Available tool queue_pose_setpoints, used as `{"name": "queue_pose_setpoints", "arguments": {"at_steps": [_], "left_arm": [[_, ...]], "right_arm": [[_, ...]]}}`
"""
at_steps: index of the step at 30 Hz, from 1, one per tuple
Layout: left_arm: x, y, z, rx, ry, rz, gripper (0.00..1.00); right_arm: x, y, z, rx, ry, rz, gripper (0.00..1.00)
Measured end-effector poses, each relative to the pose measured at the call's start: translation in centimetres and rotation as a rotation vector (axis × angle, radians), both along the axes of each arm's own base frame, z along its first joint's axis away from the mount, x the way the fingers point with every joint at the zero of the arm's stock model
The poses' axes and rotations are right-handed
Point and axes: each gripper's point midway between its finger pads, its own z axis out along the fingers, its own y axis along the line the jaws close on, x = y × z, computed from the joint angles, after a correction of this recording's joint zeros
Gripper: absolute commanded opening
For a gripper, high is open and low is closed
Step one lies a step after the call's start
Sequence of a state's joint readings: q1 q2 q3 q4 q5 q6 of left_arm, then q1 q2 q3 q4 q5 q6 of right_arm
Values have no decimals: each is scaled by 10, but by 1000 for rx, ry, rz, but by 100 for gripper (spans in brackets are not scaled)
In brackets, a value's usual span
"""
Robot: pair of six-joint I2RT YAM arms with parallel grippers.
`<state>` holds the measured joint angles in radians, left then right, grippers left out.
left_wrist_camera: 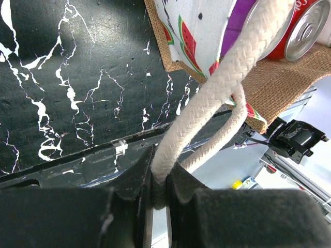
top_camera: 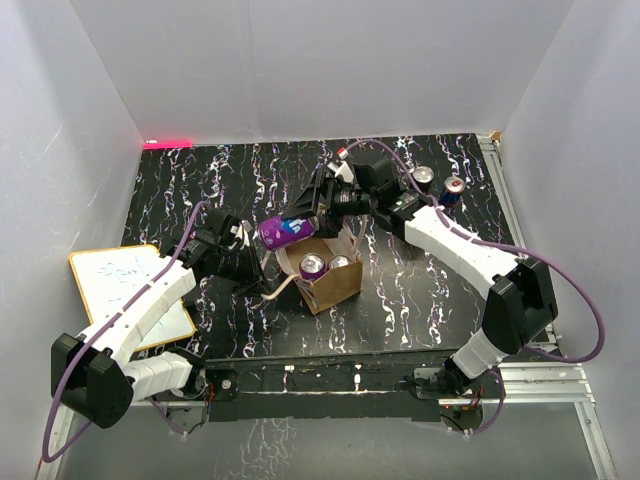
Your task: Take the beverage out of the canvas bag
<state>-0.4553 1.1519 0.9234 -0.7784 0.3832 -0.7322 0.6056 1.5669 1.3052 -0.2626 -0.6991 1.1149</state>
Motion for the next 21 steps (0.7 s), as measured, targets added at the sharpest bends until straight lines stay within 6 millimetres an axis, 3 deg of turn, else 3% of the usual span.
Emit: {"name": "queue_pose_setpoints", "arguments": {"at_steps": [5, 9, 15, 19, 21], "left_arm": [[0, 0, 0, -3, -1, 0, 0], [2, -1, 1, -8, -8, 2, 0], [2, -2, 1, -12, -10, 0, 0], [2, -2, 0, -11, -7, -3, 0], [2, -3, -1, -9, 1, -8, 0]], "right_arm": [[14, -7, 35, 83, -64, -11, 19], [37, -43, 54, 109, -104, -89, 17], [78, -153, 76, 54, -220, -336, 15], [82, -229, 60, -114, -242, -519, 13], [78, -263, 37, -254, -206, -617, 11]]}}
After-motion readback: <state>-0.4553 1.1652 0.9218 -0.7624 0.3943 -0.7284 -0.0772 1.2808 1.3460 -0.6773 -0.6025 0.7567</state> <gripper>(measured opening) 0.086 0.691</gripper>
